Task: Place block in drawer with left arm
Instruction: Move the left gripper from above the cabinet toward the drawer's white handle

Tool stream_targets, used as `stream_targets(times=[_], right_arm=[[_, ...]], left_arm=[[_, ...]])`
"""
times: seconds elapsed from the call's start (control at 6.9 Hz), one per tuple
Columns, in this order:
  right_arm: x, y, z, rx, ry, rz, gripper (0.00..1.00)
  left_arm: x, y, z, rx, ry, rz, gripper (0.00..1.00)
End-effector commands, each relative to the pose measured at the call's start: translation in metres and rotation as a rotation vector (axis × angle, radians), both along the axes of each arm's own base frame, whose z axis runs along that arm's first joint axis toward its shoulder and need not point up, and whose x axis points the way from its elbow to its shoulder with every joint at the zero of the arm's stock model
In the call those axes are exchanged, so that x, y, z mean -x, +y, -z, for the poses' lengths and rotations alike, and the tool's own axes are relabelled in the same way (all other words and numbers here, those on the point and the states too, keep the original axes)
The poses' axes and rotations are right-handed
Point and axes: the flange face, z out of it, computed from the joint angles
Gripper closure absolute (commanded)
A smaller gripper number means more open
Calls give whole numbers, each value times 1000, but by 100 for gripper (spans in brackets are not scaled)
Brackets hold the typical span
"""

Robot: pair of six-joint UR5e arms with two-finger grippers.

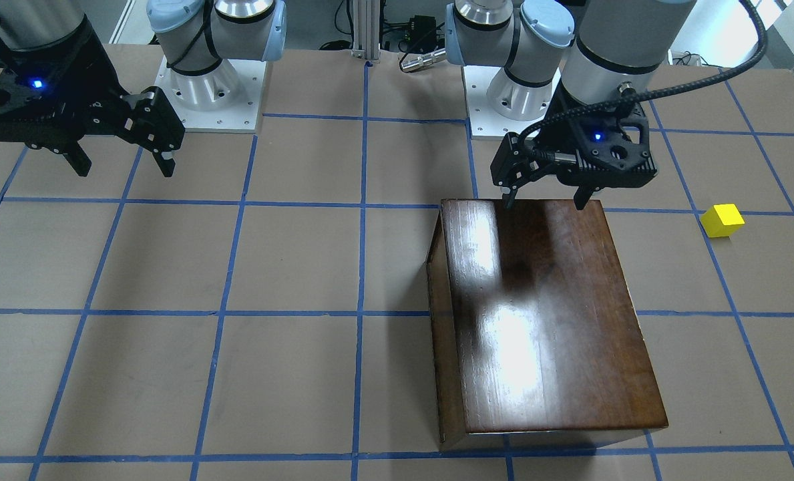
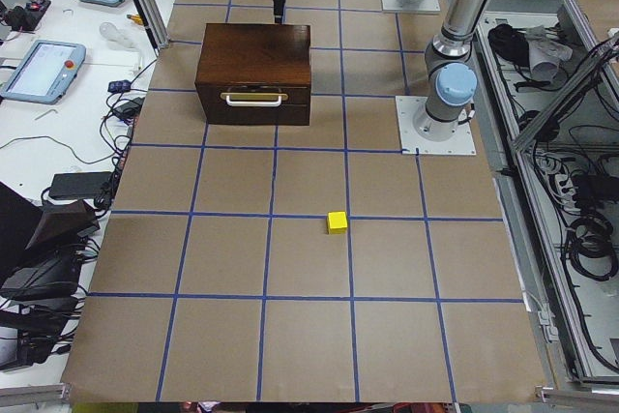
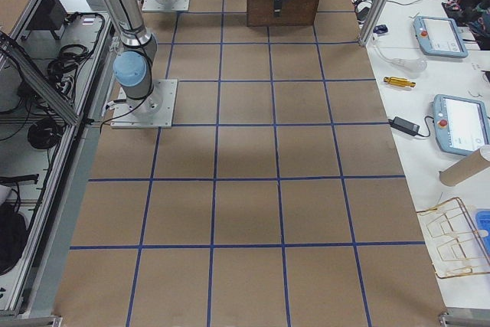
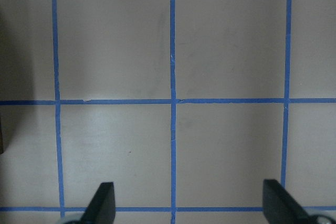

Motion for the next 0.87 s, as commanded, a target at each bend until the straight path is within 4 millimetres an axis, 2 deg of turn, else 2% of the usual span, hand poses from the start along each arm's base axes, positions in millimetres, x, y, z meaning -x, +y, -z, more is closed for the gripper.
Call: stream_targets(times=[0.0,0.14,0.29,0.43,0.58,0.72], right_arm=[[0,0,0,-1,0,-1,0],[0,0,0,1,0,-1,0],[0,0,0,1,0,-1,0],[0,0,0,-1,0,-1,0],[0,0,0,1,1,-1,0],[1,0,0,-1,1,1,0]], left_arm=[[-1,-3,3,-2,-3,0,0],[-13,-13,-3,27,4,-17,0],[-44,-20,-7,3,4,-72,0],[-80,-22,-4,-77,41,-123,0],[-110,-26,-2,-82,46,-163,0],[-140,-31,7,-97,47,-127,0]])
